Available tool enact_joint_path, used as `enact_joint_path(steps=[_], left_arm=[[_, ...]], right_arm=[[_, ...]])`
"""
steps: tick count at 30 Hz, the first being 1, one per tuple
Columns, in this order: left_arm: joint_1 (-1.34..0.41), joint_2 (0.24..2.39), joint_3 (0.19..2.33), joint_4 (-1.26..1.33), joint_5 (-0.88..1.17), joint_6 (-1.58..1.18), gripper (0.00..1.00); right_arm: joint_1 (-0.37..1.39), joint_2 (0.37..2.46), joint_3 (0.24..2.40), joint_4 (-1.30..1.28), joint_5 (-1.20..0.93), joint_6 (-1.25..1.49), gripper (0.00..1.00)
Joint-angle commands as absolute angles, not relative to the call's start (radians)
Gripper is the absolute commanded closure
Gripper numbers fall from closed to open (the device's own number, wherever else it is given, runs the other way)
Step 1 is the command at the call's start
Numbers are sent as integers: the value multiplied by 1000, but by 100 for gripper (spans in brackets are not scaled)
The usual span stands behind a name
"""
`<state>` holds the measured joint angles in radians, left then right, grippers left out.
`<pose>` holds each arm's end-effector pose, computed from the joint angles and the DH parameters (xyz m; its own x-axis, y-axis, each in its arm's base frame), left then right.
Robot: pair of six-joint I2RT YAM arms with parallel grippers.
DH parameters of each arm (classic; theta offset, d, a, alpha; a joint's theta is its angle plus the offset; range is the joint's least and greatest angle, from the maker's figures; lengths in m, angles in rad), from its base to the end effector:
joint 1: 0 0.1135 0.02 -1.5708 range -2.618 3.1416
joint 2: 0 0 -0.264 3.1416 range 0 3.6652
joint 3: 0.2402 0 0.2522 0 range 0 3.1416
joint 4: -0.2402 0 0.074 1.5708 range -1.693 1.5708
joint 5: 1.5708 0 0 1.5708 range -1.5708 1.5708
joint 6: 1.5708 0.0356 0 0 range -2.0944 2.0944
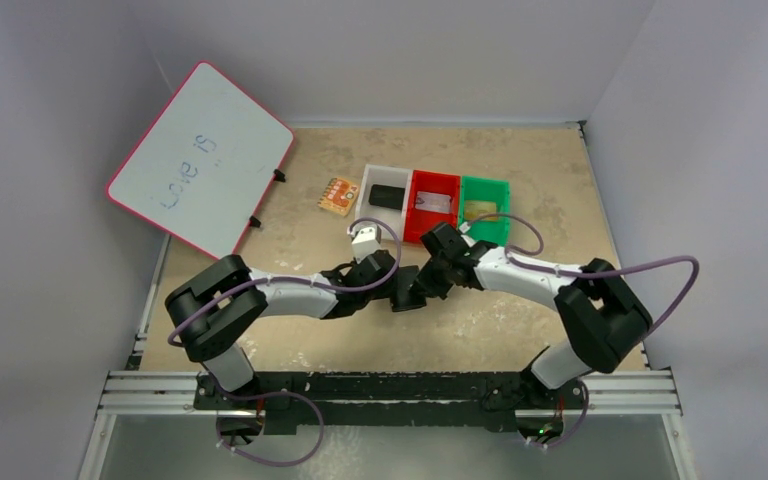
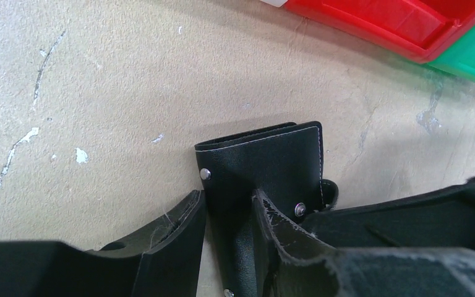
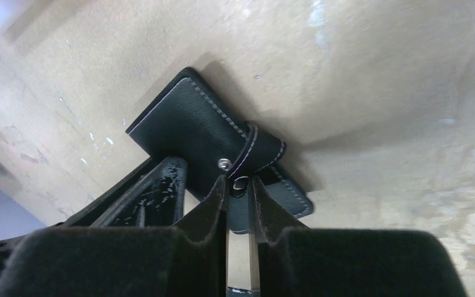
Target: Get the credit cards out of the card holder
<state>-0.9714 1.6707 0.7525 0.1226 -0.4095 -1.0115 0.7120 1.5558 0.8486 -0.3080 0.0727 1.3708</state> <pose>0.1908 -0.2541 0.1418 -0.7226 -0.3207 -0.6124 -0.0231 0.8966 -0.4423 0.2280 0.1934 0.1709 -0.7380 0.6543 -0.1653 0.5067 0.6990 0.5047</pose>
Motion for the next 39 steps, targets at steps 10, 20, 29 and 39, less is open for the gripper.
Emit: enact_joint_path(steps=[10, 20, 29, 39], left_arm=[[-973, 1711, 713, -28, -405, -985, 69], [-974, 1695, 745, -52, -391, -961, 68], [-974, 1701, 762, -54, -385, -960, 68], [-975, 1704, 765, -51, -379, -964, 69]], right_arm=[[563, 1309, 683, -296, 227, 1109, 75], [565, 1173, 594, 52, -51, 794, 56], [568, 1258, 618, 53, -136, 668, 37], [616, 1406, 685, 11, -71, 648, 44]])
